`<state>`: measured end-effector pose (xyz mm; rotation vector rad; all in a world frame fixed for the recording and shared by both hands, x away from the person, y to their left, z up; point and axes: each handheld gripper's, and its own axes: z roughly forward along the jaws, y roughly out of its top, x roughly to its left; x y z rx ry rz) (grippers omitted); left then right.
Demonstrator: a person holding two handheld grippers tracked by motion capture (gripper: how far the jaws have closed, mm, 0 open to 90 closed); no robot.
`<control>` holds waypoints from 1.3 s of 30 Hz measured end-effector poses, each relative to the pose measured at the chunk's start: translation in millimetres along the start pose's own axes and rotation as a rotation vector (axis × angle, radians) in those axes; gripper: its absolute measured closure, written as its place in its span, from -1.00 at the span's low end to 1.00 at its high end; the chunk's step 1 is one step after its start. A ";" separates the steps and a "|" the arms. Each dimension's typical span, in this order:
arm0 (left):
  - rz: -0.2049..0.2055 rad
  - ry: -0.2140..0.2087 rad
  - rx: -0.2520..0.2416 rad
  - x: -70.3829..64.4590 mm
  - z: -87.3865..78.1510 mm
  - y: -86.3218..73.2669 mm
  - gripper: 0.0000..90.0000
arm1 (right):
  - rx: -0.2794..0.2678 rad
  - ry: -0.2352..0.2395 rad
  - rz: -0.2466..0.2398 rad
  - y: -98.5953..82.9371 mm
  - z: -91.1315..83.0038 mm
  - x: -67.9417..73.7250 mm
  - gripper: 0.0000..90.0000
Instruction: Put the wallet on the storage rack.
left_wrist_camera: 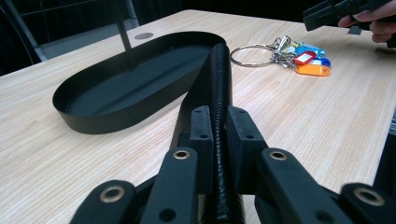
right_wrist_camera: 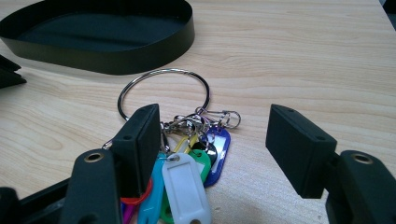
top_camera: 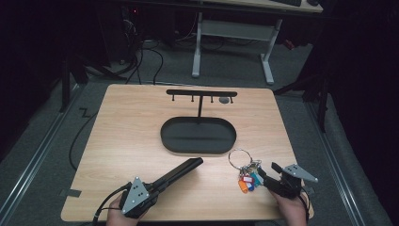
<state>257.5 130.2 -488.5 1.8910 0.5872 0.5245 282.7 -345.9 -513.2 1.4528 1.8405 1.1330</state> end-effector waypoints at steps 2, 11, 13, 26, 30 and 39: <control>-0.005 0.001 -0.001 1.2 -0.4 -0.5 0.81 | 0.000 0.000 0.000 0.1 0.0 0.0 -0.20; -0.031 0.011 -0.006 7.1 -2.3 -2.0 0.81 | -0.001 0.000 -0.002 -0.1 0.3 -0.6 -0.20; -0.040 0.012 -0.008 9.0 -2.9 -2.4 0.81 | -0.001 0.000 -0.002 -0.1 0.3 -0.6 -0.20; -0.094 0.014 -0.026 20.6 -6.0 -6.1 0.80 | 0.002 0.002 -0.001 -0.2 0.7 -0.7 -0.20; -0.116 0.013 -0.033 25.1 -6.6 -7.5 0.79 | 0.002 0.004 -0.001 -0.3 0.7 -0.6 -0.20; -0.147 0.021 -0.046 32.9 -8.2 -11.0 0.77 | 0.003 0.004 -0.001 -0.3 0.8 -0.6 -0.20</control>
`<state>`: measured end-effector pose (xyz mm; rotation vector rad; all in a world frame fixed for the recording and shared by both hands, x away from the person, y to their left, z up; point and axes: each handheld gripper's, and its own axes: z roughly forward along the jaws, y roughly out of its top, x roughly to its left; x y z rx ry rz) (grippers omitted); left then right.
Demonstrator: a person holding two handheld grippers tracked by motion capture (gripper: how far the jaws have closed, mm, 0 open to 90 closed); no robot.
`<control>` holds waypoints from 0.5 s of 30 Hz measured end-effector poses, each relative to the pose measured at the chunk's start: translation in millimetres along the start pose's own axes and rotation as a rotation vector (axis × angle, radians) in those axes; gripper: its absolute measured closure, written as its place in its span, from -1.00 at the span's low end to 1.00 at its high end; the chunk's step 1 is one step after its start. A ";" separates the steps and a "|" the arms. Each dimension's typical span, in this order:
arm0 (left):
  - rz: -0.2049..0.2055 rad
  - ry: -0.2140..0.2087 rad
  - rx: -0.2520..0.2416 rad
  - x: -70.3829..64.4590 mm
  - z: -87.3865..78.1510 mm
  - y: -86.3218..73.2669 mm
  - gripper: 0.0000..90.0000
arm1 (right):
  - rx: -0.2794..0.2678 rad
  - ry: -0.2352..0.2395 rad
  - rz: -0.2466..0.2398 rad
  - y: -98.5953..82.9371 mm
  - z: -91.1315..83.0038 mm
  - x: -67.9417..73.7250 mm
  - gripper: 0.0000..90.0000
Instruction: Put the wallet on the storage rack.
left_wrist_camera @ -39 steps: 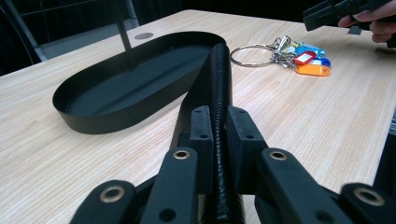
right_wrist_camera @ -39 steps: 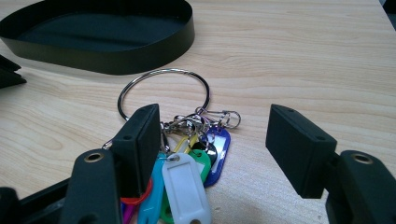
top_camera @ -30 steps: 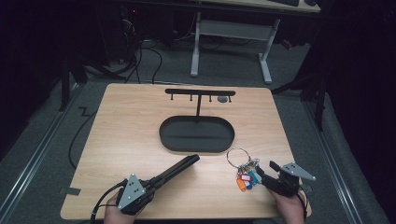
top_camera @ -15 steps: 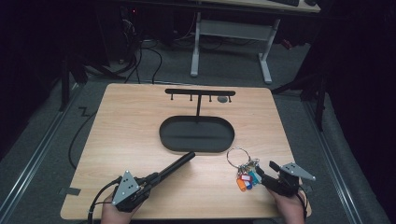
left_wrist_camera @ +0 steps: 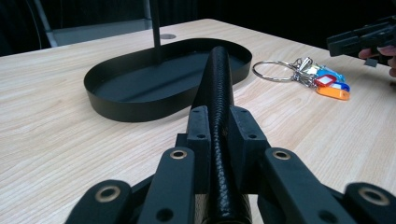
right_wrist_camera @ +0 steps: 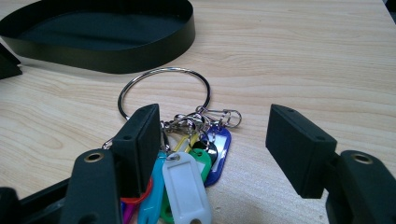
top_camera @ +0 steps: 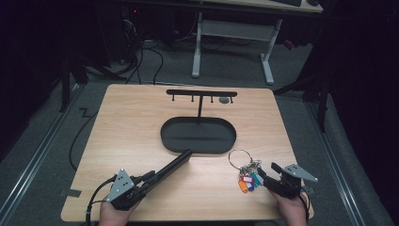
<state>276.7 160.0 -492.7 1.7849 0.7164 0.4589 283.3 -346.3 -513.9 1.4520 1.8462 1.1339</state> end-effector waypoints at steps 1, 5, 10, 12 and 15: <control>-0.003 0.000 -0.002 0.8 0.0 -0.3 0.77 | 0.000 0.000 0.000 0.0 0.0 0.0 -0.20; -0.023 0.000 -0.007 5.7 -0.4 -1.9 0.75 | 0.002 0.001 -0.001 -0.1 0.4 0.0 -0.20; -0.025 0.005 -0.012 7.9 -0.7 -2.7 0.73 | 0.003 0.002 -0.001 -0.1 0.5 0.1 -0.20; -0.031 0.008 -0.014 10.0 -1.3 -3.1 0.73 | 0.003 0.002 -0.001 -0.2 0.6 0.0 -0.20; -0.041 0.009 -0.019 11.9 -1.9 -3.8 0.72 | 0.004 0.003 -0.004 -0.3 0.7 -0.2 -0.20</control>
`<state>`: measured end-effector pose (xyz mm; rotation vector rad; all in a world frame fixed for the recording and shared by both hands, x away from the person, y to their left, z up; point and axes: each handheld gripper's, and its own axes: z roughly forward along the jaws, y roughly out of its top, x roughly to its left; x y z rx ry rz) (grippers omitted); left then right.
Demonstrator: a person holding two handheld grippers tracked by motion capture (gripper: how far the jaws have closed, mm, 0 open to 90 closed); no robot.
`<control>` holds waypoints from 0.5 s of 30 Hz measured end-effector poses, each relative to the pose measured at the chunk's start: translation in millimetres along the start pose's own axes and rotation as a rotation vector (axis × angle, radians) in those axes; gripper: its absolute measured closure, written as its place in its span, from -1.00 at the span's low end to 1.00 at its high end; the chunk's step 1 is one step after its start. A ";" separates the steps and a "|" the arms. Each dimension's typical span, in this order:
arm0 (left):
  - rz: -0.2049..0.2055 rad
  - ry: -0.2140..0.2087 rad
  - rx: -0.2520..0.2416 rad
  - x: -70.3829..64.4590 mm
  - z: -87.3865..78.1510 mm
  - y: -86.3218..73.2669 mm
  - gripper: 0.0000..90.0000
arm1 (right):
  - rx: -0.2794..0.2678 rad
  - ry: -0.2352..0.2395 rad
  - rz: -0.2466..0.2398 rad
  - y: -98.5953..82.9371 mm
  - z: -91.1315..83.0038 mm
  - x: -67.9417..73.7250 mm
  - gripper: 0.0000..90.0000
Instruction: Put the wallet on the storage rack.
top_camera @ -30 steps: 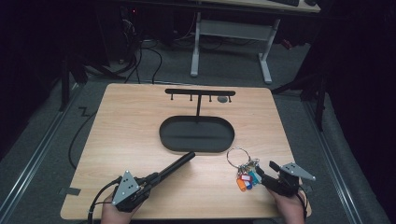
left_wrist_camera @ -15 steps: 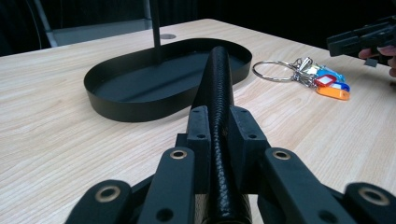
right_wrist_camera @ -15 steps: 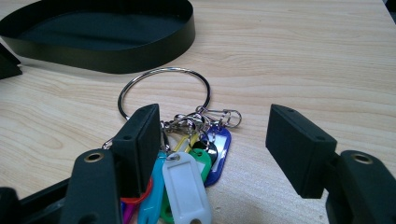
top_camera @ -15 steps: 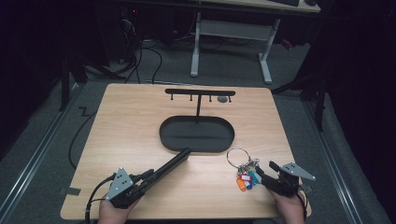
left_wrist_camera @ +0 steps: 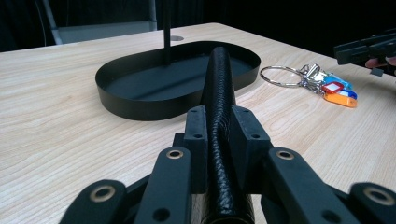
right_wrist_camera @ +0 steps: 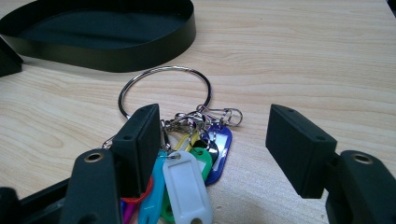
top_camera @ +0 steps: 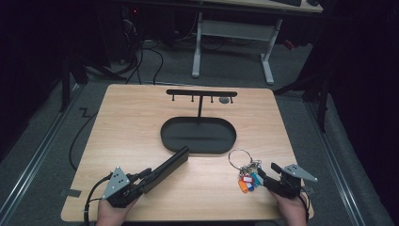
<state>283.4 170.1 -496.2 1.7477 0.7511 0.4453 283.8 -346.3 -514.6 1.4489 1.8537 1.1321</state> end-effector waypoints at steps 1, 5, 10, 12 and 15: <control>0.000 0.001 0.000 0.6 -0.3 -0.2 0.72 | 0.001 0.000 0.002 0.0 0.1 0.1 -0.20; 0.001 0.008 -0.006 2.1 -0.5 -0.8 0.71 | 0.001 0.001 -0.002 0.0 0.2 -0.1 -0.20; -0.004 0.009 -0.008 4.9 -1.3 -1.6 0.69 | 0.002 0.001 0.000 -0.2 0.2 -0.4 -0.20; -0.001 0.010 -0.008 5.4 -1.6 -1.8 0.69 | 0.002 0.001 0.000 -0.2 0.4 -0.3 -0.20; -0.005 0.012 -0.009 7.0 -2.2 -2.1 0.68 | 0.003 0.002 0.000 -0.1 0.4 0.0 -0.20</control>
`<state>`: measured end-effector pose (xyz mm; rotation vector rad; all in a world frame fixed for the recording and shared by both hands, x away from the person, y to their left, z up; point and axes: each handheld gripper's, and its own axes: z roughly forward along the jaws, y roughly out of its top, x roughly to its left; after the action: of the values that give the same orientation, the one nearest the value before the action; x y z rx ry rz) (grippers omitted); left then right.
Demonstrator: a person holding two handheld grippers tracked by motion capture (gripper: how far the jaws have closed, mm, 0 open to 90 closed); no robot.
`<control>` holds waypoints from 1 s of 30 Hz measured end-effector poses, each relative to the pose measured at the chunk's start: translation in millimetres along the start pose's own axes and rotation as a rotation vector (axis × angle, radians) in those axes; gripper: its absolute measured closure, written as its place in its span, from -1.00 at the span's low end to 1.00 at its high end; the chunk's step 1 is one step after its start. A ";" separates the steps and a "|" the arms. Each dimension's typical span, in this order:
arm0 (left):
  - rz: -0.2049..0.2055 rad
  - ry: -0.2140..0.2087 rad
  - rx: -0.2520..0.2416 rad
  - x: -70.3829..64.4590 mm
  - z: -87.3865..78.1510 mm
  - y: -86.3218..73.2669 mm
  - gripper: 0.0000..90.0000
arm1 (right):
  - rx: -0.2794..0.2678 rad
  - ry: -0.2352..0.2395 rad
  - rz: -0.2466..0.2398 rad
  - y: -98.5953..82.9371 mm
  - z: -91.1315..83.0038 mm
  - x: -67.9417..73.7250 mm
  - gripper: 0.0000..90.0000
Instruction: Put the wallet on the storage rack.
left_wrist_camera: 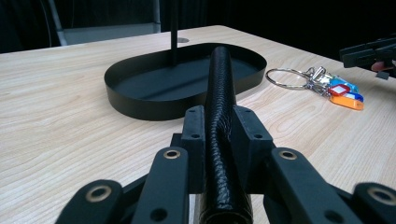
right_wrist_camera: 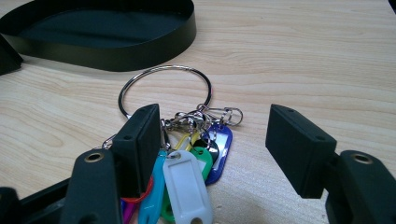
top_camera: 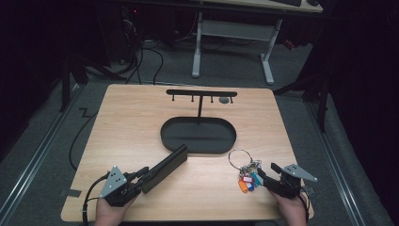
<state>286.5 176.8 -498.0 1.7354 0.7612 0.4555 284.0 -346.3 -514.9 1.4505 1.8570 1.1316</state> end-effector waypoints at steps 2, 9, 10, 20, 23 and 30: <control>-0.002 0.001 -0.003 0.5 -0.2 -0.2 0.68 | 0.000 0.000 0.000 0.0 0.0 -0.1 -0.20; 0.002 0.007 0.000 1.4 -1.0 -0.2 0.66 | 0.000 0.000 0.001 0.0 0.0 -0.2 -0.19; 0.002 0.007 0.001 1.6 -1.2 -0.2 0.66 | -0.001 0.000 0.000 0.0 0.0 -0.4 -0.19; 0.005 0.002 0.017 1.5 -1.8 -0.6 0.58 | 0.003 -0.002 0.005 -0.1 0.1 -0.5 -0.19; 0.029 0.012 0.058 -0.1 1.2 -3.0 0.52 | 0.003 -0.002 0.005 0.0 0.2 -0.3 -0.19; 0.038 0.013 0.077 -2.6 3.0 -2.7 0.54 | 0.004 -0.001 0.006 0.1 0.4 -0.4 -0.19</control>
<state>285.9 173.3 -501.3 1.8233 0.7645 0.4691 284.6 -346.5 -515.0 1.4591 1.8560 1.1306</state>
